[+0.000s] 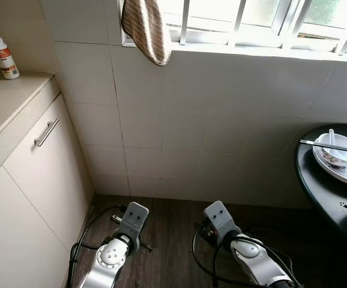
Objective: Kitchen organization
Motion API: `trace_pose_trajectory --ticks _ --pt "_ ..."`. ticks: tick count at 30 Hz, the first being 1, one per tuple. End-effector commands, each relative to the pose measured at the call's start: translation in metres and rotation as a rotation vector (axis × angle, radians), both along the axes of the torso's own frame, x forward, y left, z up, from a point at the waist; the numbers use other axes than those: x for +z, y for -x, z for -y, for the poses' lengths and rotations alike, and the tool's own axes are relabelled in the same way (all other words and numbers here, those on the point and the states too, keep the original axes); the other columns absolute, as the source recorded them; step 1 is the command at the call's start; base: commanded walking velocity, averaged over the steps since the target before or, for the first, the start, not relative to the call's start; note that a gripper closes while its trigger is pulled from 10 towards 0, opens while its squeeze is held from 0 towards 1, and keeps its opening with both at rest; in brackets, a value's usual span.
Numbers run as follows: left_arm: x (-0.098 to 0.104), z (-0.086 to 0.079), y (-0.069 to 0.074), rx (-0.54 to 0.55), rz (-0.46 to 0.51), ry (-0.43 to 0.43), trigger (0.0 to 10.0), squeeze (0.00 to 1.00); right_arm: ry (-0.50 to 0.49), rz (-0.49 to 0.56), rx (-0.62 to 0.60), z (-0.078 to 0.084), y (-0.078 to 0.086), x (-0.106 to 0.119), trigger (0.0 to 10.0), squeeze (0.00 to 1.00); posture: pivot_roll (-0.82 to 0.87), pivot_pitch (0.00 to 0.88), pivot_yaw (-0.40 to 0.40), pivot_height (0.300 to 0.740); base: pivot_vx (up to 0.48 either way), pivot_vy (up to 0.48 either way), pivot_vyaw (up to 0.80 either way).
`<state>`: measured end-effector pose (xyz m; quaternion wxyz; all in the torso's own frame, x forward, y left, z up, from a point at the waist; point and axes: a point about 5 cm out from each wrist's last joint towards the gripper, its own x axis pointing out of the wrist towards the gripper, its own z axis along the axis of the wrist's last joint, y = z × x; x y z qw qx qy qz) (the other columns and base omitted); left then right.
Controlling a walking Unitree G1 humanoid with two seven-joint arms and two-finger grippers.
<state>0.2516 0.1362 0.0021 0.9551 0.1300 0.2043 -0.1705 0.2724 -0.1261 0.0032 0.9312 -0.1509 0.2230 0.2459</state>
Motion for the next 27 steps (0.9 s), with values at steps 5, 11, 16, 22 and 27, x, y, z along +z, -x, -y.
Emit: trace_pose_trajectory --ticks 5,11,16,22,27 --pt "0.0221 0.0011 -0.0203 0.041 0.172 -0.066 10.0 0.00 0.033 0.295 0.047 -0.0124 -0.0184 0.0313 10.0 0.00 0.17 0.000 -0.068 0.740 0.000 0.000 0.00" --pt "0.0236 -0.0012 -0.0202 0.037 0.177 -0.067 10.0 0.00 0.028 0.308 0.044 -0.0152 -0.0161 0.0325 10.0 0.00 0.16 0.000 -0.047 0.740 0.000 0.000 0.00" --pt "0.0239 -0.0019 -0.0209 0.029 0.176 -0.068 10.0 0.00 0.028 0.313 0.043 -0.0161 -0.0174 0.0340 10.0 0.00 0.17 0.000 -0.049 0.740 0.000 0.000 0.00" --pt "0.0240 0.0005 -0.0229 0.028 0.176 -0.067 10.0 0.00 0.040 0.307 0.044 -0.0150 -0.0182 0.0326 10.0 0.00 0.16 0.000 -0.059 0.740 0.000 0.000 0.00" --pt "0.0239 0.0007 -0.0231 0.027 0.176 -0.067 10.0 0.00 0.044 0.309 0.045 -0.0150 -0.0183 0.0327 10.0 0.00 0.17 0.000 -0.060 0.740 0.000 0.000 0.00"
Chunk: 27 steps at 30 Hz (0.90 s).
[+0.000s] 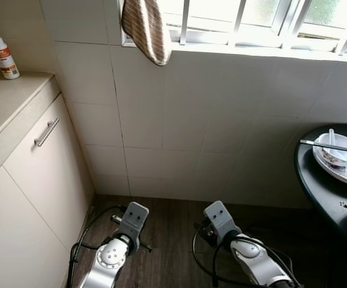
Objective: Kitchen organization
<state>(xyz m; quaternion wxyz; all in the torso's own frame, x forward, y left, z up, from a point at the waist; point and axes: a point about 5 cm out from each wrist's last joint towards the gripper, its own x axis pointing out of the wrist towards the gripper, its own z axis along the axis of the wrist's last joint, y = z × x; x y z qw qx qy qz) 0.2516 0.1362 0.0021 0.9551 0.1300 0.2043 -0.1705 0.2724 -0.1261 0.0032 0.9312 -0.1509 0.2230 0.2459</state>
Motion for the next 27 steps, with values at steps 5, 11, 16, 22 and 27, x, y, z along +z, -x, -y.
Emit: trace_pose_trajectory --ticks 5,11,16,22,27 --pt "0.024 0.000 -0.023 0.030 0.179 -0.070 10.0 0.00 0.040 0.296 0.044 -0.015 -0.020 0.032 10.0 0.00 0.17 0.000 -0.063 0.740 0.000 0.000 0.00" --pt "0.025 0.000 -0.023 0.029 0.182 -0.071 10.0 0.00 0.037 0.298 0.038 -0.015 -0.020 0.033 10.0 0.00 0.17 0.000 -0.062 0.740 0.000 0.000 0.00" --pt "0.025 0.002 -0.023 0.022 0.199 -0.090 10.0 0.00 0.046 0.324 0.032 -0.014 -0.020 0.032 10.0 0.00 0.17 0.000 -0.063 0.740 0.000 0.000 0.00" --pt "0.032 0.003 -0.021 0.002 0.227 -0.131 10.0 0.00 0.100 0.296 -0.074 -0.002 -0.024 0.030 10.0 0.00 0.18 0.000 -0.066 0.740 0.000 0.000 0.00" --pt "0.031 0.000 -0.017 0.018 0.227 -0.127 10.0 0.00 0.159 0.198 -0.195 0.011 -0.027 0.022 10.0 0.00 0.18 0.000 -0.068 0.740 0.000 0.000 0.00"
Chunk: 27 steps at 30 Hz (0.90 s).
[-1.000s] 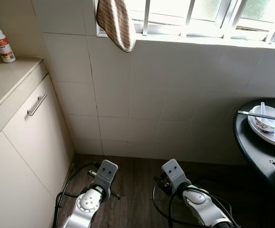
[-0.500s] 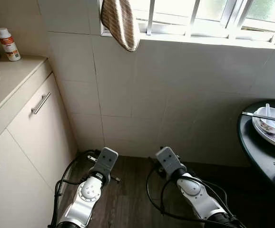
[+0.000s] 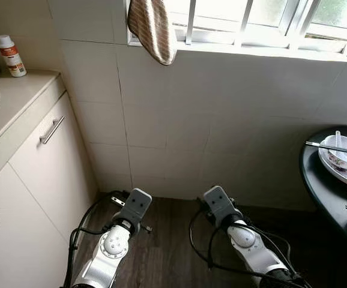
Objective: Kitchen organization
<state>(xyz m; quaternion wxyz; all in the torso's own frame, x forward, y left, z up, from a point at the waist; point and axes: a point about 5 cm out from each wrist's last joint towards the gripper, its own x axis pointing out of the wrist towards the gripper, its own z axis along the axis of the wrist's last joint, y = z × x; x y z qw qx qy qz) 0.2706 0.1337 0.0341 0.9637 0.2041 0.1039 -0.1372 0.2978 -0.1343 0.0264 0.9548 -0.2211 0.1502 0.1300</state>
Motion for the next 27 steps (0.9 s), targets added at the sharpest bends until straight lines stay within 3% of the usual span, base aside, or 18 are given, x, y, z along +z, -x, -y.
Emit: trace_pose_trajectory --ticks 1,6,8,15,23,27 --pt "-0.002 -0.003 0.003 0.014 -0.007 -0.007 10.0 0.00 0.020 -0.009 -0.004 0.002 -0.001 -0.001 10.0 0.00 0.18 0.000 -0.067 0.740 0.000 0.000 0.00" --pt "0.001 0.001 0.003 -0.002 0.003 -0.020 10.0 0.00 0.054 -0.010 0.003 -0.001 0.001 -0.002 10.0 0.00 0.17 0.000 -0.062 0.740 0.000 0.000 0.00" --pt "0.006 0.000 0.003 0.014 0.052 -0.053 10.0 0.00 0.059 -0.015 -0.022 0.001 0.003 -0.003 10.0 0.00 0.17 0.000 -0.060 0.740 0.000 0.000 0.00" --pt "0.014 -0.001 0.004 0.011 0.103 -0.017 10.0 0.00 0.069 -0.007 -0.072 0.002 0.002 -0.002 10.0 0.00 0.17 0.000 -0.050 0.740 0.000 0.000 0.00" --pt "0.004 0.003 0.009 -0.025 0.043 0.044 10.0 0.00 0.036 0.014 -0.102 0.002 0.005 0.002 10.0 0.00 0.13 0.000 -0.028 0.740 0.000 0.000 0.00" --pt "0.003 0.004 0.010 -0.039 0.038 0.030 10.0 0.00 0.033 0.022 -0.100 0.002 0.006 0.002 10.0 0.00 0.13 0.000 -0.027 0.740 0.000 0.000 0.00"
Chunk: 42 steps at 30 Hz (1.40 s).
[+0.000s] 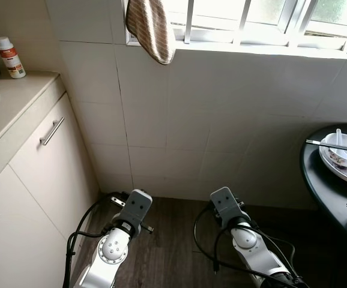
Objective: Kitchen organization
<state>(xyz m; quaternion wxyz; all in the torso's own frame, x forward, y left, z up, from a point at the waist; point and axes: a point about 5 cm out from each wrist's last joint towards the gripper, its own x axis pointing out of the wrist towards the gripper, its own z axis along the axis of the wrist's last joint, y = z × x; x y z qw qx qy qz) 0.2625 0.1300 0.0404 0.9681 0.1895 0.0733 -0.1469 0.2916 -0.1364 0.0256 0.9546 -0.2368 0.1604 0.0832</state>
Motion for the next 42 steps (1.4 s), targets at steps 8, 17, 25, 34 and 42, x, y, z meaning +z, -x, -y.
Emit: trace_pose_trajectory --ticks 8,17,25,34,42 --pt "-0.007 -0.001 0.008 -0.027 -0.024 0.001 10.0 0.00 0.022 0.016 -0.006 -0.002 0.003 -0.002 10.0 0.00 0.15 0.000 -0.039 0.740 0.000 0.000 0.00" --pt "-0.008 0.000 0.013 -0.021 -0.025 0.025 10.0 0.00 0.028 -0.014 -0.033 0.002 0.006 -0.004 10.0 0.00 0.17 0.000 -0.056 0.740 0.000 0.000 0.00" --pt "-0.008 -0.001 0.015 -0.017 -0.030 0.031 10.0 0.00 0.048 -0.012 -0.043 0.003 0.004 -0.003 10.0 0.00 0.18 0.000 -0.065 0.740 0.000 0.000 0.00" --pt "-0.007 -0.001 0.014 -0.014 -0.032 0.031 10.0 0.00 0.018 0.015 -0.011 -0.001 0.004 0.001 10.0 0.00 0.17 0.000 -0.058 0.740 0.000 0.000 0.00" --pt "-0.007 0.001 0.011 -0.030 -0.035 0.029 10.0 0.00 0.024 0.033 0.011 -0.003 0.005 0.003 10.0 0.00 0.14 0.000 -0.040 0.740 0.000 0.000 0.00"
